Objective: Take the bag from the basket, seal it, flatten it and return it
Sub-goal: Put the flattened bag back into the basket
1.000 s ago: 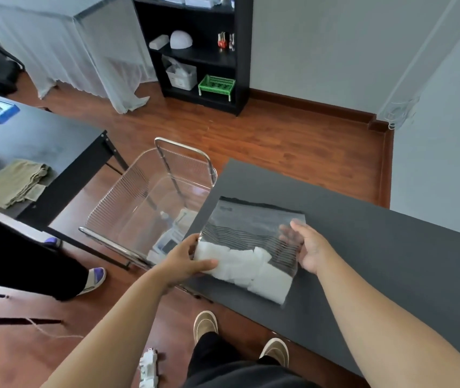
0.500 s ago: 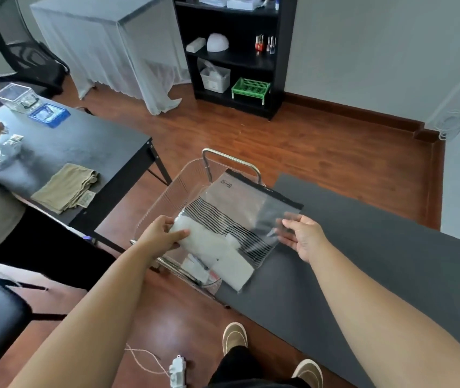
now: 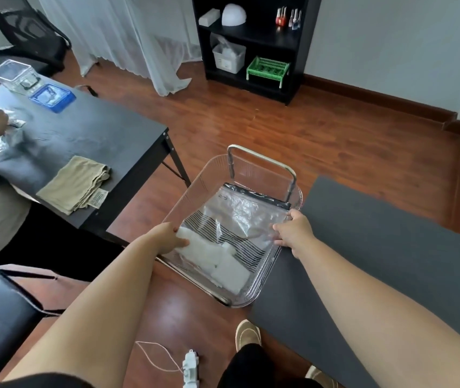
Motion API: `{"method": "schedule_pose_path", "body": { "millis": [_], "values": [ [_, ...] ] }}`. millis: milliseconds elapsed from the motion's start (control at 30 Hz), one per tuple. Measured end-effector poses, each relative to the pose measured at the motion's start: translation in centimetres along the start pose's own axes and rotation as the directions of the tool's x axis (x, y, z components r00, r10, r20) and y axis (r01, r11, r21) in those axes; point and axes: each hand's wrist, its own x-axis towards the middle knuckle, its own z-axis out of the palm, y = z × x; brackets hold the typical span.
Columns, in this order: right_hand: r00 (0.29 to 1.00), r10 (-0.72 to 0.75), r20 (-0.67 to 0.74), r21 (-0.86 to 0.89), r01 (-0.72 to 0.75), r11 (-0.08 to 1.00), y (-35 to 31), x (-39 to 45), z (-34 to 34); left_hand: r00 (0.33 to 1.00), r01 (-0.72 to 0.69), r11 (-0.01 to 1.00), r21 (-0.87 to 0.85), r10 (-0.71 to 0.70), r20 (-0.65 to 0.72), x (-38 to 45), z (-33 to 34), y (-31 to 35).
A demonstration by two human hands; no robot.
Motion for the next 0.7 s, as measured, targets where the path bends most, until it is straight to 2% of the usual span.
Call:
{"method": "schedule_pose_path", "body": {
  "millis": [133, 233, 367, 500, 633, 700],
  "values": [
    [0.997, 0.020, -0.071, -0.296, -0.040, 0.954, -1.5, -0.2, 1.5, 0.999, -0.013, 0.994, 0.106, 0.010, 0.031, 1.1, 0.7, 0.6],
    [0.997, 0.003, -0.078, -0.420, -0.036, 0.907, -2.0, -0.2, 2.4, 0.999, -0.027, 0.967, 0.253, 0.019, 0.032, 1.7, 0.9, 1.4],
    [0.993, -0.106, 0.047, -0.538, 0.115, 0.835, -1.5, -0.2, 3.4, 0.998, -0.065, 0.939, 0.337, 0.052, 0.047, 2.5, 1.8, 2.5],
    [0.962, -0.064, 0.266, -0.767, 0.252, 0.591, 0.0, 0.2, 4.5, 0.968, -0.175, 0.934, 0.311, 0.106, 0.228, 3.2, 3.5, 4.0],
    [0.934, -0.014, 0.358, -0.900, 0.349, 0.261, 1.9, 0.5, 6.5, 0.933, -0.318, 0.852, 0.417, 0.203, 0.296, 3.6, 5.6, 5.6],
    [0.921, 0.023, 0.389, -0.913, 0.381, 0.147, 2.8, 0.8, 7.5, 0.922, -0.358, 0.808, 0.468, 0.229, 0.311, 3.7, 6.6, 6.3]
  ]
}}
